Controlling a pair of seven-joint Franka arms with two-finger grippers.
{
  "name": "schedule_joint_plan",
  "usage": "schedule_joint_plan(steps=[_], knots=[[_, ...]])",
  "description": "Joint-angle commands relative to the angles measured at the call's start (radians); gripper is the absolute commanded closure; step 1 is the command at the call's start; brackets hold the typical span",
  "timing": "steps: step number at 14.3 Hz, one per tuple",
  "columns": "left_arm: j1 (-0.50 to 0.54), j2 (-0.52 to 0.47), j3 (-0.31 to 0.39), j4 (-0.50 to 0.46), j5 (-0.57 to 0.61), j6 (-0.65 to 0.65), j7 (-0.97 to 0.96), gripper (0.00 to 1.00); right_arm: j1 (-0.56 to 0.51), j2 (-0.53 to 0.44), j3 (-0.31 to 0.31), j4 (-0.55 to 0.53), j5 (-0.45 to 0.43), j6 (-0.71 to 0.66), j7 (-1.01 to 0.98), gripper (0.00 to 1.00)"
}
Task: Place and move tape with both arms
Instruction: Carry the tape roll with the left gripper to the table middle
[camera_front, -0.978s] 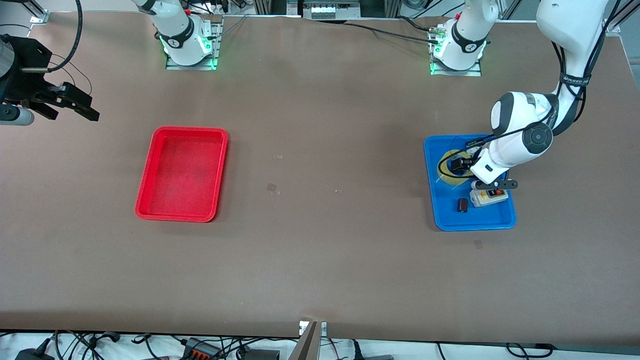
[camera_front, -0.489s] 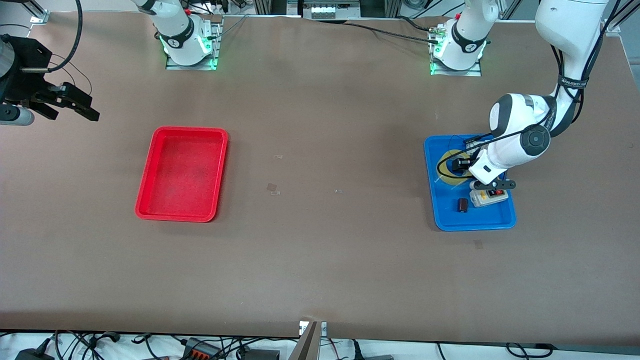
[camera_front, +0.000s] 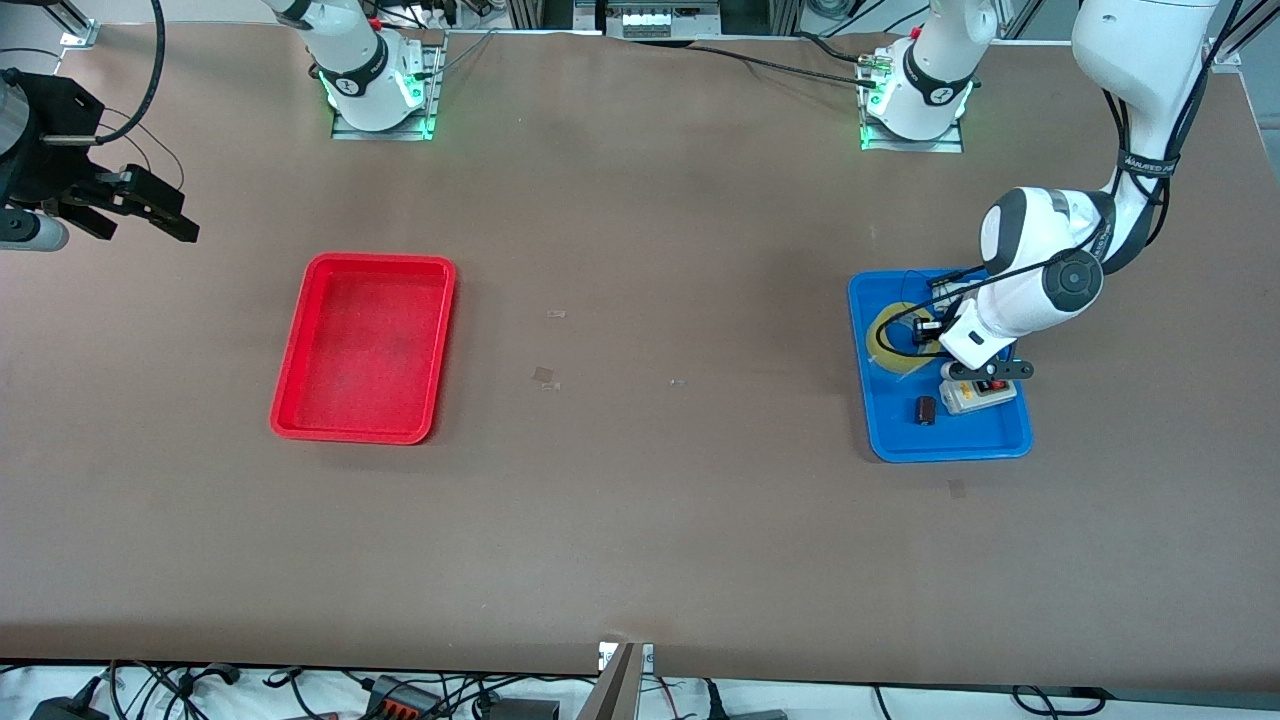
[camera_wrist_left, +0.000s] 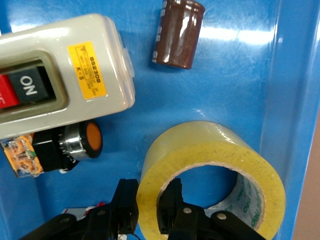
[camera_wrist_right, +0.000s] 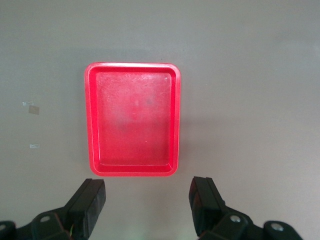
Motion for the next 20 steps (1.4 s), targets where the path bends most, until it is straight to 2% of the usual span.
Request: schedule_joint_plan(steps=[1, 5, 7, 10, 14, 15, 18, 20], knots=[[0.005, -0.051, -0.004, 0.034, 0.015, -0.065, -0.003, 0.90, -0.005, -0.006, 0.002, 0.000, -0.004, -0.007, 0.004, 0.01], [0.000, -0.111, -0.007, 0.130, 0.012, -0.254, -0.011, 0.90, -0.005, -0.006, 0.002, 0.000, -0.004, -0.007, 0.007, 0.01], [-0.001, -0.141, -0.057, 0.145, 0.012, -0.298, -0.095, 0.90, -0.005, -0.006, 0.002, 0.000, -0.002, -0.005, 0.007, 0.01], [-0.003, -0.135, -0.155, 0.179, 0.012, -0.312, -0.196, 0.90, -0.005, -0.006, 0.002, 0.000, -0.002, -0.005, 0.007, 0.01], [-0.062, -0.034, -0.309, 0.277, 0.014, -0.312, -0.403, 0.90, -0.005, -0.005, 0.002, 0.000, -0.002, -0.004, 0.007, 0.01], [-0.128, 0.005, -0.318, 0.310, 0.014, -0.311, -0.471, 0.90, -0.005, -0.005, 0.002, 0.000, -0.002, -0.004, 0.007, 0.01], [-0.337, 0.183, -0.309, 0.490, 0.015, -0.309, -0.682, 0.90, -0.005, -0.002, 0.002, 0.000, -0.002, -0.002, 0.002, 0.01], [-0.418, 0.285, -0.303, 0.609, 0.052, -0.312, -0.761, 0.90, -0.005, 0.003, 0.002, 0.000, -0.002, 0.003, 0.001, 0.01]])
